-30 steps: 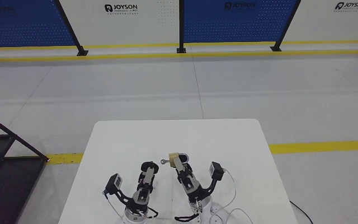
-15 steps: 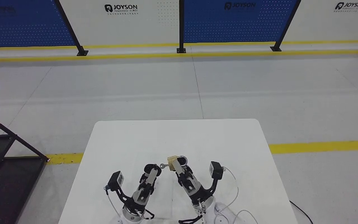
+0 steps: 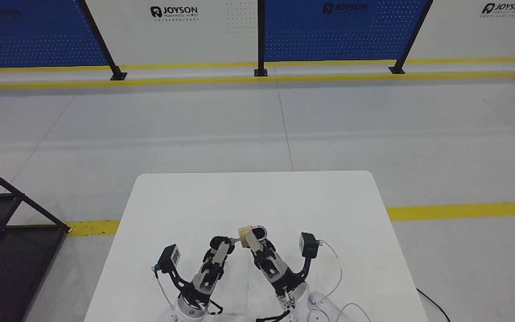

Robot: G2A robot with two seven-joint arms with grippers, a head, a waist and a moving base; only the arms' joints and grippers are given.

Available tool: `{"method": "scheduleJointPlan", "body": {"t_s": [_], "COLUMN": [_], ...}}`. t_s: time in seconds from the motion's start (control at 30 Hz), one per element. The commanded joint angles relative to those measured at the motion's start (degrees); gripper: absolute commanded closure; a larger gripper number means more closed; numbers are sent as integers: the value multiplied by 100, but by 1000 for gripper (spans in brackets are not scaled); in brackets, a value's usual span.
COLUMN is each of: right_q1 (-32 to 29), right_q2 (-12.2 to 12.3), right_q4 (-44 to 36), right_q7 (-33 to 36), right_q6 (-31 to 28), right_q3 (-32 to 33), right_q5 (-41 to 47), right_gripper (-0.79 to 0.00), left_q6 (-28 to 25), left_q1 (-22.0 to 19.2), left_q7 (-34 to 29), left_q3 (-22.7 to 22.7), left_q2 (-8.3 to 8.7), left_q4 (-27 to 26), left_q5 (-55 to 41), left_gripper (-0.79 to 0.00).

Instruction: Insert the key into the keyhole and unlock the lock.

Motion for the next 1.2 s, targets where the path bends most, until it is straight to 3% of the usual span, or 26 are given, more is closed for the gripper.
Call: {"method": "scheduleJointPlan", "body": {"t_s": [0.0,0.1,0.17,0.8,1.17], "right_q1": [-2,-5,-5,-27,-73], "right_q2": [-4,-10,-15,-40,-46], "right_q4": [0,2,0,-7,-29], "right_q7": [25,52,63,255,252], "right_q6": [12,37,47,179,186], "right_q3": [1,0,-4,-10,16], "right_q5": [3,-18,-20,-141,-136], "right_gripper": [0,0,0,0,0], "left_q6": [0,0,0,260,669], "left_q1": [-10,-26,-33,-18,-42], "left_q7": [28,68,92,501,1334], "left_q3": [8,20,31,9,63], "left_q2": [8,15,17,-72,-144], "left_q4": [12,37,49,153,246], "left_q5": [24,61,87,779,1760], "left_gripper": [-86,-68,0,0,0]}}
